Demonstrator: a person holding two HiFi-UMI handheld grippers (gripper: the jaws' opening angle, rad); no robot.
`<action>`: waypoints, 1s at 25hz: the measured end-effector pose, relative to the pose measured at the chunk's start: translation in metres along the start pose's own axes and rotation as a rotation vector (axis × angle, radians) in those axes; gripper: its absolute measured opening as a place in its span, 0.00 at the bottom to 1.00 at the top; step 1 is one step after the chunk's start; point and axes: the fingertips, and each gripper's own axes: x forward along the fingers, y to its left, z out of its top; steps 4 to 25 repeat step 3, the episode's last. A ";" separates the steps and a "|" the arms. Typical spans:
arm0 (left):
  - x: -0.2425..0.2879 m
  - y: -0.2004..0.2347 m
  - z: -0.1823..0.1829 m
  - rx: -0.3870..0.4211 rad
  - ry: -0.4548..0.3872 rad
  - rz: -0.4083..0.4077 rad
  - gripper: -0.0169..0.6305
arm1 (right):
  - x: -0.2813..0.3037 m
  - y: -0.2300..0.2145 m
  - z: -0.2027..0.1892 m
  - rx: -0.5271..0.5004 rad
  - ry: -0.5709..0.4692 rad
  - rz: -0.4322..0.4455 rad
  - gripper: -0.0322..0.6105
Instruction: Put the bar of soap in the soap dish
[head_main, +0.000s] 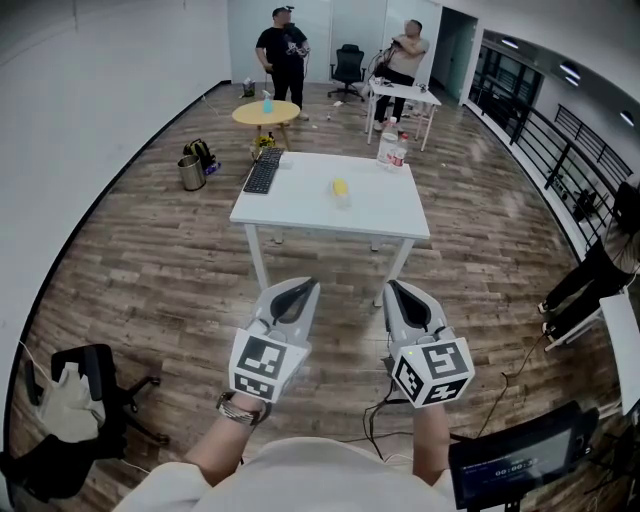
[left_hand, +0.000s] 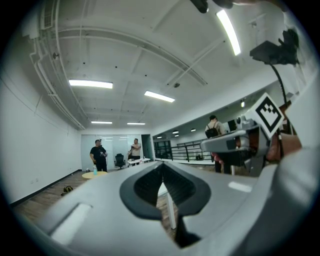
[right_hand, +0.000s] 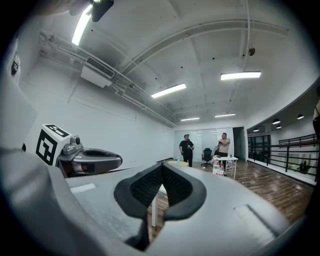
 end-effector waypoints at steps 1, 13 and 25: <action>0.000 0.000 -0.001 0.000 0.001 0.000 0.04 | 0.001 0.000 0.000 0.000 0.000 0.001 0.05; 0.001 0.001 -0.002 0.001 0.003 0.001 0.04 | 0.002 0.000 -0.001 0.000 0.000 0.004 0.05; 0.001 0.001 -0.002 0.001 0.003 0.001 0.04 | 0.002 0.000 -0.001 0.000 0.000 0.004 0.05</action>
